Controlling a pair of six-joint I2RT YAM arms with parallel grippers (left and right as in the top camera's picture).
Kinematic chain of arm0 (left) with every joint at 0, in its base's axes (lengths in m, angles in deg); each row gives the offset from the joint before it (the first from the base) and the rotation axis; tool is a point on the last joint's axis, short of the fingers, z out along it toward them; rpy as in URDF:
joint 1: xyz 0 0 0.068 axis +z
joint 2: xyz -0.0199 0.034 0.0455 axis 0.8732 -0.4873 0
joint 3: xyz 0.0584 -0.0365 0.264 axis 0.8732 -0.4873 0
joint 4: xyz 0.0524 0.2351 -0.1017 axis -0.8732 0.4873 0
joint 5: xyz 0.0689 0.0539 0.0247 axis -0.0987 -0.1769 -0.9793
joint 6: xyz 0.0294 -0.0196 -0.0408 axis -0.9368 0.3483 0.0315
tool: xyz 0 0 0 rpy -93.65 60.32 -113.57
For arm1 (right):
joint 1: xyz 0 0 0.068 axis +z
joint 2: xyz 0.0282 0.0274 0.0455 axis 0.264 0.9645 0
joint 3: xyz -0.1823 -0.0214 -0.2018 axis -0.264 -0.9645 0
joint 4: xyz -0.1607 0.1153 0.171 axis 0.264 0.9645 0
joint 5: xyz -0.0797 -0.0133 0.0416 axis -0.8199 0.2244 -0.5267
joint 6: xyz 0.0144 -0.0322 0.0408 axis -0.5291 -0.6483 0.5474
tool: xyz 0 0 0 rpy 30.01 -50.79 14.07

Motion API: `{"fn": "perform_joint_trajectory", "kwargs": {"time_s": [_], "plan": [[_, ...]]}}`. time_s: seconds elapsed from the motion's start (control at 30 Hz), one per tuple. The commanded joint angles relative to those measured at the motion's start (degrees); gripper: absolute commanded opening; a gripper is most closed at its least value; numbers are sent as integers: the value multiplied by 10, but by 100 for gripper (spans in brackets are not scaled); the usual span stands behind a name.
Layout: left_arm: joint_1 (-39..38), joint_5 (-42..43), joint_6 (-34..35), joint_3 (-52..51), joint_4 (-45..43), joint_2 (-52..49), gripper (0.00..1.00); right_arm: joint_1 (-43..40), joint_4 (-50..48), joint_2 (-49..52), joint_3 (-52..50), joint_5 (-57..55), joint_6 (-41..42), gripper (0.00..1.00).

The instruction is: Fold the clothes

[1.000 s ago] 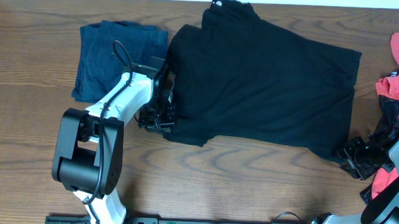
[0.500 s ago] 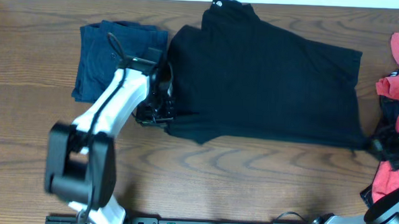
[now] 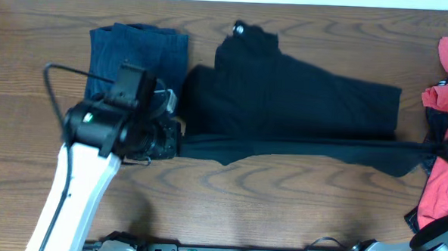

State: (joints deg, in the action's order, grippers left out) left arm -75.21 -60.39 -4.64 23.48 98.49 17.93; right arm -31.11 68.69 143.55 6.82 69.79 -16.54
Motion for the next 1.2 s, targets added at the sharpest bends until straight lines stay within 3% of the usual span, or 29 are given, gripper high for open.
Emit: {"fn": "perform_joint_trajectory", "kwargs": {"time_s": [0.0,0.13,0.47,0.7,0.93,1.17], "plan": [[2,-14,9,9,-33,30,6,-5,-15,-19,43,29,-18,1],[2,-24,8,9,-89,17,6,12,-47,-17,46,50,-16,1],[2,-32,-6,13,-109,-63,6,30,-89,-17,46,50,8,1],[2,-37,-67,156,-125,-57,6,21,-219,-24,66,260,49,1],[2,-51,-97,329,-23,-23,6,-20,-107,-83,192,285,31,1],[2,-85,-117,388,37,60,6,-63,-44,-175,288,261,39,1]]}}
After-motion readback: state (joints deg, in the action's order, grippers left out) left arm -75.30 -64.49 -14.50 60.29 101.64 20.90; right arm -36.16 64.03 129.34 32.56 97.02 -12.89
